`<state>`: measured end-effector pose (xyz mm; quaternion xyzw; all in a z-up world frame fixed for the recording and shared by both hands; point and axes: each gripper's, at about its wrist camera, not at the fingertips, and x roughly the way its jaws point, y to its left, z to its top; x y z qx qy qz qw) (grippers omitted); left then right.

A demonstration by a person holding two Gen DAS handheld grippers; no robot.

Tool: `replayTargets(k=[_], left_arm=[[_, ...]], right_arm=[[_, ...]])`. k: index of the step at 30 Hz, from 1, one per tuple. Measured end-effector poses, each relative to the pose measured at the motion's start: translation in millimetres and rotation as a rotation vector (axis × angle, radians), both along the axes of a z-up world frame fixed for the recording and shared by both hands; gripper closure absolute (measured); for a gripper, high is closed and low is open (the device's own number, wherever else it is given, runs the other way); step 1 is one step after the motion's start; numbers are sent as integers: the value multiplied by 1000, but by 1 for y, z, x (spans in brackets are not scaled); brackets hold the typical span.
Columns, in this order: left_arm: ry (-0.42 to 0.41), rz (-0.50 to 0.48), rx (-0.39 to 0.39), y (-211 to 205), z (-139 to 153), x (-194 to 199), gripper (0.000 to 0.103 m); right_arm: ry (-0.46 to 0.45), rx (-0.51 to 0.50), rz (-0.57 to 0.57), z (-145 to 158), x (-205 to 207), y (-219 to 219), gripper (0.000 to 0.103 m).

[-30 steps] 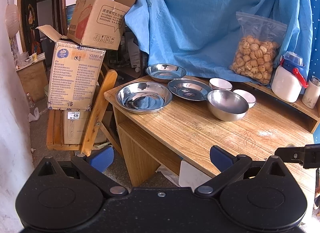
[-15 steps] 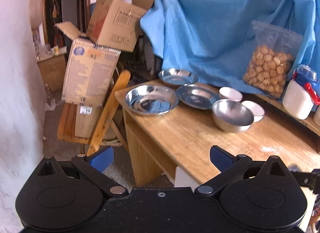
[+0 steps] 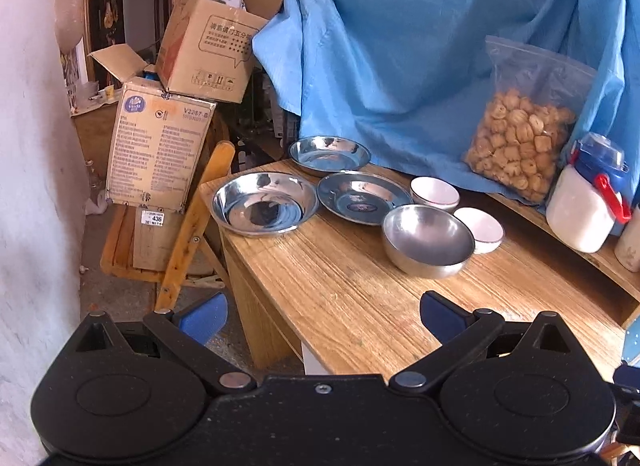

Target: Organize plates and bowls

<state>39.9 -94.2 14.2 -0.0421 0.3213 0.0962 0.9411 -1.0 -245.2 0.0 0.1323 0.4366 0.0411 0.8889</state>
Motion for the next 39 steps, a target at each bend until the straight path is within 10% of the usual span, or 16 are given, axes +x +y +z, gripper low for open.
replayTargets(k=[17,24,39], left_arm=[[193,-61,-48,132,-31,144,1],[58,-108,-62,206,-20,215,1],[88,-189,-140,231,-41,383,1]], right_arm=[[-23,-126,-80,-16,81,81,0],[1,-101,-135,-15,165,137,0],[63,-155,-102,-31,298,159,0]])
